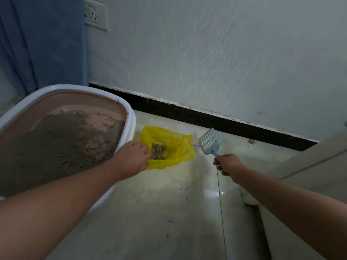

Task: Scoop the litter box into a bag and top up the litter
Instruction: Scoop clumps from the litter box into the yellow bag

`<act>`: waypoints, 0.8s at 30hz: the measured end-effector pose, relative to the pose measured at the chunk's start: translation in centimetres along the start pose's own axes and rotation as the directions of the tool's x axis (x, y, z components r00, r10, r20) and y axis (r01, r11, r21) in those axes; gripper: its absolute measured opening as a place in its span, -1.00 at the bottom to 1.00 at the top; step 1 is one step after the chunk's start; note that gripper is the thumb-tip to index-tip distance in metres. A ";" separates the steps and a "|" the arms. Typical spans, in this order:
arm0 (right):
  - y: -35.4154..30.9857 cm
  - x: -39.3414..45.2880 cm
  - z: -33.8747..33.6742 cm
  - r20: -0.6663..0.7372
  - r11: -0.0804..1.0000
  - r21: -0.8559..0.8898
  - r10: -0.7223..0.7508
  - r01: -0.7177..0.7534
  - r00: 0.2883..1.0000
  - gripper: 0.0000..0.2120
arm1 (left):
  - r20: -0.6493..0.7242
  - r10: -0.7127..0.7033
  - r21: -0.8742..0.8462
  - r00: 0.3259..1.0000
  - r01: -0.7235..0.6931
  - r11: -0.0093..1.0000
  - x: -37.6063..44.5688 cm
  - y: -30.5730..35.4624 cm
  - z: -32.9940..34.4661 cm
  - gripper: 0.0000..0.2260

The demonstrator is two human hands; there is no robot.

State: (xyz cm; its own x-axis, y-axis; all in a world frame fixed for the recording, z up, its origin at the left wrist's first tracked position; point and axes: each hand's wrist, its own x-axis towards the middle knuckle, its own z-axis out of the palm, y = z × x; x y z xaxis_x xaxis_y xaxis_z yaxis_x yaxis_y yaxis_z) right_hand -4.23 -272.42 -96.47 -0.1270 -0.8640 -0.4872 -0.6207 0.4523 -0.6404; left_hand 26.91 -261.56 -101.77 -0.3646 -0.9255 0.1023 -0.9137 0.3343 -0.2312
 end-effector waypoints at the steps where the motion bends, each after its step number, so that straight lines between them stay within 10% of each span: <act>1: 0.0 0.2 0.4 0.006 0.999 0.021 0.027 -0.027 1.000 -0.83 | -0.005 -0.005 -0.006 1.000 0.005 1.000 -0.4 -0.3 0.4 -0.74; 10: 0.1 1.3 3.0 0.154 0.927 0.285 0.206 -0.243 0.966 -0.78 | -0.016 0.023 -0.024 1.000 -0.023 0.999 -1.6 -0.7 2.1 -0.73; 24: 2.4 2.7 4.3 0.175 0.956 0.171 0.210 -0.240 0.962 -0.78 | -0.130 -0.017 -0.125 0.991 0.001 0.992 -1.9 -0.7 2.4 -0.75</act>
State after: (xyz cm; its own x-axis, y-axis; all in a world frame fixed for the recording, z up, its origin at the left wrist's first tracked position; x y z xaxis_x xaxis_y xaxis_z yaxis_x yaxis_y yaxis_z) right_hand -2.74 -272.75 -101.85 -0.1172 -0.6974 -0.7070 -0.4308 0.6772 -0.5966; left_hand 28.66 -260.51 -104.14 -0.3692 -0.9000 0.2315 -0.9292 0.3534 -0.1079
